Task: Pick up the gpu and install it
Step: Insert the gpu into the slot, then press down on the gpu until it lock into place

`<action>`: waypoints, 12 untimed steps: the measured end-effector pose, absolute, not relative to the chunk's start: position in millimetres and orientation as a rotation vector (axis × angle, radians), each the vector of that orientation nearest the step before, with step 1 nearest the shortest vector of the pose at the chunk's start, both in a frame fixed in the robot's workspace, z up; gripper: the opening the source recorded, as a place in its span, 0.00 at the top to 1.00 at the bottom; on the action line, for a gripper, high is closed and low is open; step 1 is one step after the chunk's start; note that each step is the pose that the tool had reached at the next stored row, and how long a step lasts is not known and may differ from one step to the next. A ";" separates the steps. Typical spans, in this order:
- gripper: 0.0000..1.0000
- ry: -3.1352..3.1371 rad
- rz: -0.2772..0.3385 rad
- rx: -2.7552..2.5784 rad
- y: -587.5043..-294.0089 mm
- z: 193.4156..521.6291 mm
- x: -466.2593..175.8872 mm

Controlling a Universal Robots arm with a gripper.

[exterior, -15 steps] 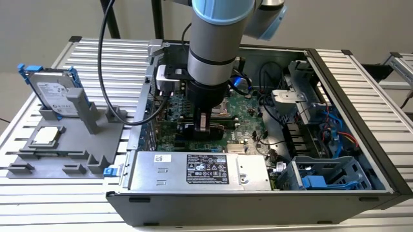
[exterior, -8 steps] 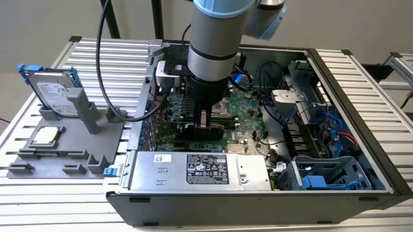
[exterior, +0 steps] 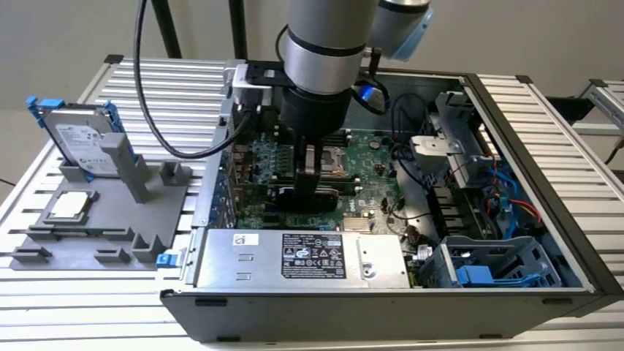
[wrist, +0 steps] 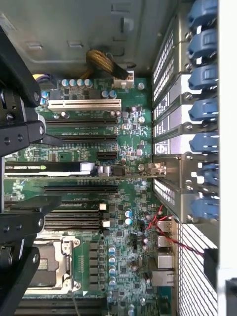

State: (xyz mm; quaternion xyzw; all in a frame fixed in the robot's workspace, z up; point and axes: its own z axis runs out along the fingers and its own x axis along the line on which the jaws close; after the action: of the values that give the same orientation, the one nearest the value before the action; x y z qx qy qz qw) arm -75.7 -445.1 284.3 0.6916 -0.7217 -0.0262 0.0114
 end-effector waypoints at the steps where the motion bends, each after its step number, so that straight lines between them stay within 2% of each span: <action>1: 0.00 -2.251 -0.082 2.157 -445.1 285.0 -75.7; 2: 0.00 -2.251 -0.082 2.158 -445.1 285.1 -75.7; 3: 1.00 -2.251 -0.082 2.158 -445.1 285.4 -75.7; 12: 1.00 -2.251 -0.082 2.157 -445.1 287.9 -75.7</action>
State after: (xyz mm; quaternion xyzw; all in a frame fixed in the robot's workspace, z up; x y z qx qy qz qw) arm -75.7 -445.1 287.9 0.6917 -0.7217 -0.0262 0.0113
